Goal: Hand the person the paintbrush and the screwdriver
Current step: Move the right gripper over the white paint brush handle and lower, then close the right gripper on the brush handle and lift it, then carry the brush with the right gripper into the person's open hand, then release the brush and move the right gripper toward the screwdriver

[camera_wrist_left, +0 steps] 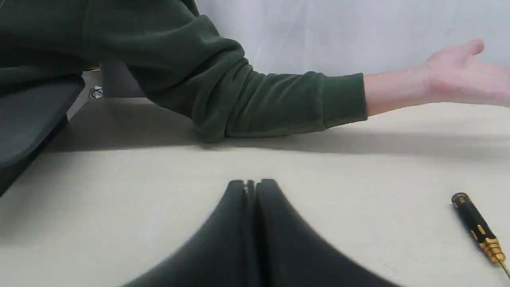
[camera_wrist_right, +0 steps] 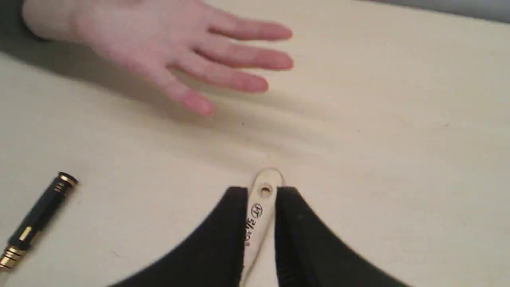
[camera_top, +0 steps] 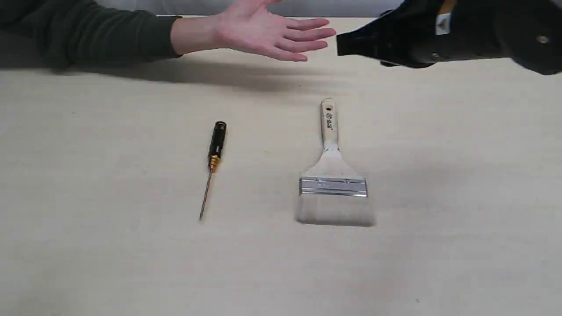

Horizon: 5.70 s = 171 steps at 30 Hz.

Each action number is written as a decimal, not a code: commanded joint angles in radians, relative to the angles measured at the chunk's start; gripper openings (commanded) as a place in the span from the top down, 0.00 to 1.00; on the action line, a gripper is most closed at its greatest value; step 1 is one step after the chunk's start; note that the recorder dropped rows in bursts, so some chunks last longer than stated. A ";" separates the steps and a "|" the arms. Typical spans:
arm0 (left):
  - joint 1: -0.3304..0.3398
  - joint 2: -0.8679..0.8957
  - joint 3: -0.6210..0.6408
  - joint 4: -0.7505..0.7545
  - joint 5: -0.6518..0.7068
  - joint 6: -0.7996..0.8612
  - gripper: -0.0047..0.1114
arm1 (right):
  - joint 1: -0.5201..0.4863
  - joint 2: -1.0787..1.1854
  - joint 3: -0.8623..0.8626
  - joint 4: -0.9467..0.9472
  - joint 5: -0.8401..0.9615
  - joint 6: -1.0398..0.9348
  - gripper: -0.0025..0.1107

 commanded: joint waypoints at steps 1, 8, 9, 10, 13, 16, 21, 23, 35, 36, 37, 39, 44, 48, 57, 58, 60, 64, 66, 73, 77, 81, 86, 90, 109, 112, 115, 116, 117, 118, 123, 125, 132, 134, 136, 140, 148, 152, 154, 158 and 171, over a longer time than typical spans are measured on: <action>-0.007 -0.002 0.002 -0.004 -0.008 -0.002 0.96 | 0.004 0.094 -0.044 0.026 0.027 -0.003 0.65; -0.007 -0.002 0.002 -0.004 -0.008 -0.002 0.96 | 0.004 0.202 -0.076 0.051 0.029 -0.003 0.55; -0.007 -0.002 0.002 -0.004 -0.008 -0.002 0.96 | 0.004 0.213 -0.080 0.056 0.031 -0.003 0.55; -0.007 -0.002 0.002 -0.004 -0.008 -0.002 0.96 | 0.004 0.230 -0.082 0.063 0.032 -0.008 0.55; -0.007 -0.002 0.002 -0.004 -0.008 -0.002 0.96 | 0.004 0.263 -0.086 0.063 0.035 -0.015 0.55; -0.007 -0.002 0.002 -0.004 -0.008 -0.002 0.96 | 0.004 0.302 -0.086 0.069 0.035 -0.020 0.54; -0.007 -0.002 0.002 -0.004 -0.008 -0.002 0.96 | 0.004 0.364 -0.091 0.156 0.037 -0.071 0.47; -0.007 -0.002 0.002 -0.004 -0.008 -0.002 0.96 | 0.004 0.382 -0.093 0.189 0.037 -0.093 0.47; -0.007 -0.002 0.002 -0.002 -0.011 -0.002 0.96 | 0.061 0.481 -0.213 0.211 0.168 -0.085 0.47; -0.007 -0.002 0.002 -0.002 -0.011 -0.002 0.96 | 0.061 0.490 -0.224 0.225 0.183 -0.085 0.47; -0.007 -0.002 0.002 -0.002 -0.011 -0.002 0.96 | 0.061 0.498 -0.228 0.225 0.192 -0.085 0.47; -0.007 -0.002 0.002 -0.002 -0.011 -0.002 0.96 | 0.061 0.509 -0.229 0.220 0.196 -0.085 0.47; -0.007 -0.002 0.002 -0.002 -0.011 -0.002 0.96 | 0.061 0.515 -0.229 0.220 0.229 -0.085 0.47; -0.007 -0.002 0.002 -0.002 -0.011 -0.002 0.96 | 0.061 0.515 -0.229 0.220 0.275 -0.085 0.51; -0.007 -0.002 0.002 -0.005 -0.010 -0.002 0.96 | 0.061 0.515 -0.229 0.213 0.322 -0.103 0.76; -0.007 -0.002 0.002 -0.005 -0.010 -0.002 0.96 | 0.061 0.515 -0.229 0.213 0.323 -0.114 0.78; -0.007 -0.002 0.002 -0.005 -0.010 -0.002 0.96 | 0.061 0.515 -0.229 0.200 0.332 -0.119 0.83; -0.007 -0.002 0.002 -0.005 -0.010 -0.002 0.96 | 0.059 0.506 -0.216 0.160 0.329 -0.112 0.92; -0.007 -0.002 0.002 -0.005 -0.010 -0.002 0.96 | 0.059 0.492 -0.201 0.142 0.316 -0.107 0.93; -0.007 -0.002 0.002 -0.005 -0.010 -0.002 0.96 | 0.059 0.338 -0.085 0.138 0.227 -0.090 0.93; -0.007 -0.002 0.002 -0.005 -0.010 -0.002 0.96 | 0.059 0.222 0.011 0.138 0.150 -0.075 0.93; -0.007 -0.002 0.002 -0.005 -0.010 -0.002 0.96 | 0.059 0.091 0.090 0.138 0.083 -0.071 0.93; -0.007 -0.002 0.002 -0.001 -0.010 -0.002 0.96 | 0.061 -0.019 0.087 0.138 0.053 -0.074 0.93; -0.007 -0.002 0.002 -0.001 -0.010 -0.002 0.96 | 0.061 -0.043 0.026 0.134 0.040 -0.087 0.93; -0.007 -0.002 0.002 -0.001 -0.010 -0.002 0.96 | 0.061 0.351 -0.543 0.033 0.057 -0.087 0.94; -0.007 -0.002 0.002 -0.004 -0.008 -0.002 0.96 | 0.059 0.446 -0.679 0.009 0.120 -0.087 0.94; -0.007 -0.002 0.002 -0.004 -0.010 -0.002 0.96 | 0.059 0.535 -0.805 -0.013 0.193 -0.087 0.94; -0.007 -0.002 0.002 -0.004 -0.010 -0.002 0.96 | 0.059 0.559 -0.851 -0.013 0.215 -0.087 0.94; -0.007 -0.002 0.002 -0.004 -0.010 -0.002 0.96 | 0.059 0.590 -0.894 -0.013 0.244 -0.087 0.94; -0.007 -0.002 0.002 -0.004 -0.010 -0.002 0.96 | 0.059 0.617 -0.931 -0.013 0.267 -0.087 0.94; -0.007 -0.002 0.002 -0.004 -0.010 -0.002 0.96 | 0.059 0.715 -1.014 -0.013 0.309 -0.087 0.94; -0.007 -0.002 0.002 -0.004 -0.010 -0.002 0.96 | 0.059 0.733 -1.018 -0.013 0.307 -0.087 0.94; -0.007 -0.002 0.002 -0.004 -0.010 -0.002 0.96 | 0.059 0.748 -1.018 -0.011 0.284 -0.085 0.73; -0.007 -0.002 0.002 -0.004 -0.010 -0.002 0.96 | 0.059 0.743 -1.018 -0.011 0.278 -0.081 0.59; -0.007 -0.002 0.002 -0.004 -0.010 -0.002 0.96 | 0.059 0.736 -1.018 -0.011 0.278 -0.081 0.48; -0.007 -0.002 0.002 -0.004 -0.010 -0.002 0.96 | 0.059 0.707 -1.018 -0.011 0.285 -0.077 0.45; -0.007 -0.002 0.002 -0.002 -0.011 -0.002 0.96 | 0.059 0.604 -0.967 -0.011 0.343 -0.114 0.47; -0.007 -0.002 0.002 -0.002 -0.011 -0.002 0.96 | 0.059 0.527 -0.852 -0.013 0.316 -0.116 0.47; -0.007 -0.002 0.002 -0.002 -0.011 -0.002 0.96 | 0.062 0.471 -0.768 -0.013 0.273 -0.116 0.49; -0.007 -0.002 0.002 -0.002 -0.011 -0.002 0.96 | 0.081 0.342 -0.580 0.016 0.161 -0.116 0.49; -0.007 -0.002 0.002 -0.005 -0.009 -0.002 0.96 | 0.322 0.184 -0.235 0.021 0.026 -0.100 0.62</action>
